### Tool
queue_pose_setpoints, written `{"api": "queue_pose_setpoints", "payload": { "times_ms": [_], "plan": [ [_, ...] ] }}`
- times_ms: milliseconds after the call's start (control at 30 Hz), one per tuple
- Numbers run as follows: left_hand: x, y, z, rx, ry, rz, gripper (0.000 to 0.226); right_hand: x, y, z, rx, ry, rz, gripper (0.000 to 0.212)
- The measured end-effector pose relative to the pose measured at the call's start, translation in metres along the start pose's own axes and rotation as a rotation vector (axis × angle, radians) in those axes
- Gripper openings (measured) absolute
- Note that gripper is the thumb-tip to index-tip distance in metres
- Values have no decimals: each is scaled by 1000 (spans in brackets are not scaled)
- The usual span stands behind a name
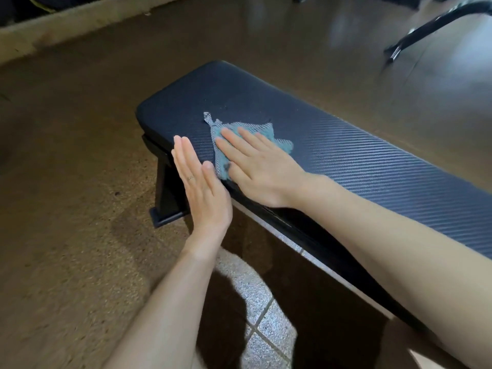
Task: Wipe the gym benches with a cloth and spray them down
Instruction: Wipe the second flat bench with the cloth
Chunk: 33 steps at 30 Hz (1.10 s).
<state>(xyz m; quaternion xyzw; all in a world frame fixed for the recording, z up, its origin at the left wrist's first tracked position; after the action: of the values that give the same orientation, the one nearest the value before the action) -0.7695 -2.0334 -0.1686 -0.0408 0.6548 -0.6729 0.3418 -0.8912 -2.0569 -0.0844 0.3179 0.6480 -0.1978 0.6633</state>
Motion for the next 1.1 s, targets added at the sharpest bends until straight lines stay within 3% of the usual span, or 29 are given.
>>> {"api": "queue_pose_setpoints", "payload": {
  "times_ms": [167, 300, 400, 533, 700, 900, 1000, 1100],
  "plan": [
    [-4, 3, 2, 13, 14, 50, 57, -5, -15, 39, -12, 8, 6, 57],
    [-2, 1, 0, -2, -10, 49, 56, -3, -12, -52, 46, -45, 3, 61],
    [4, 0, 1, -2, -32, -13, 56, -2, -3, -105, 59, 23, 4, 65],
    [8, 4, 2, 21, -44, -44, 55, -1, -2, -47, -10, 2, -7, 72],
    [4, 7, 3, 57, -38, -20, 54, -3, -13, 30, -112, -6, -8, 56],
    [1, 3, 1, 16, -30, 1, 55, -26, -120, 3, 179, -83, -37, 52],
    [1, 2, 1, -1, -26, 18, 54, -20, -122, -14, 301, -100, -16, 63],
    [-1, 3, 1, 1, -5, 32, 54, -9, -101, -59, 310, -92, -26, 76]
  ]
}}
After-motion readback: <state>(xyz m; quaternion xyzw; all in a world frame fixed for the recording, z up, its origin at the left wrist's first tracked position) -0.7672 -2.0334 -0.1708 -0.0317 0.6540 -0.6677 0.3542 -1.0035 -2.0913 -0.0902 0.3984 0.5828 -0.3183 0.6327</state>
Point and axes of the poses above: each hand's wrist, its own z-axis towards the middle knuckle, its own x-axis out of the palm, y = z × x, the point moved 2 cm from there along z, towards the middle knuckle, and after that the axes turned 15 degrees about -x, right-handed, at the moved point
